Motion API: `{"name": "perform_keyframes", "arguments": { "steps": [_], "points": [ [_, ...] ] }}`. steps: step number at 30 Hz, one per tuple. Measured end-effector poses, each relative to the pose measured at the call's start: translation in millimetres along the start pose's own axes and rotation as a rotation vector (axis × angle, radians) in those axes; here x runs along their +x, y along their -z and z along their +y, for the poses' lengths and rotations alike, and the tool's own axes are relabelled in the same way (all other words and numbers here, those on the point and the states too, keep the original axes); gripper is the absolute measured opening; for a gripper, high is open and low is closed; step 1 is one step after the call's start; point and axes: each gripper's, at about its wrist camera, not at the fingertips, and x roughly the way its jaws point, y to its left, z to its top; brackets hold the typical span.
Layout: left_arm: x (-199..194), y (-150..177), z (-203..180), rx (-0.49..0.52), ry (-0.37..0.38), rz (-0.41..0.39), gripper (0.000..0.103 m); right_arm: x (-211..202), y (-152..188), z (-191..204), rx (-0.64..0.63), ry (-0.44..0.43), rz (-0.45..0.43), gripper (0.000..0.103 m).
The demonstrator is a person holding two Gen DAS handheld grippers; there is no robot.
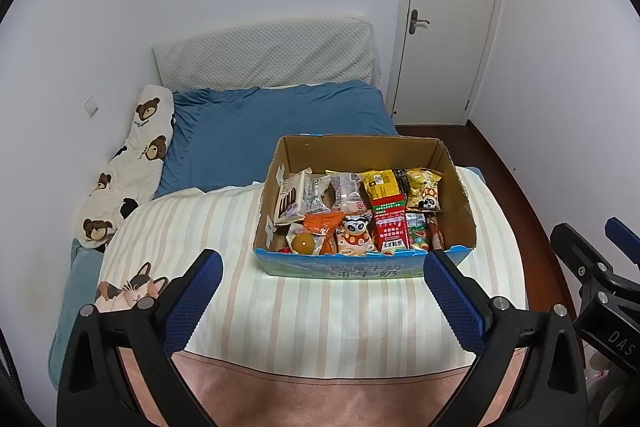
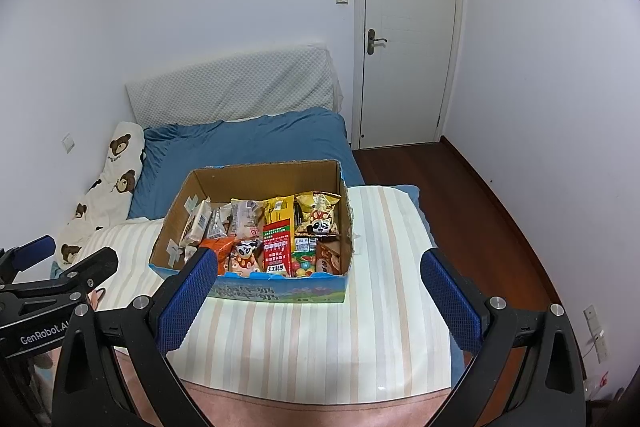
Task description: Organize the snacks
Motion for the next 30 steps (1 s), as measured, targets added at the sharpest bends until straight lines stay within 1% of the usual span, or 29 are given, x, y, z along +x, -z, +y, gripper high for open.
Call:
{"name": "perform_keyframes", "arguments": {
  "steps": [13,30],
  "points": [
    [-2.4,-0.3,0.4,-0.005,0.001,0.0,0.103,1.9,-0.6,1.0,-0.007,-0.002,0.008,0.103],
    [-4.3,1.2,-0.9,-0.001,-0.003,-0.002,0.103,-3.1,4.1,2.2,-0.003,-0.007,-0.006,0.103]
  ]
}}
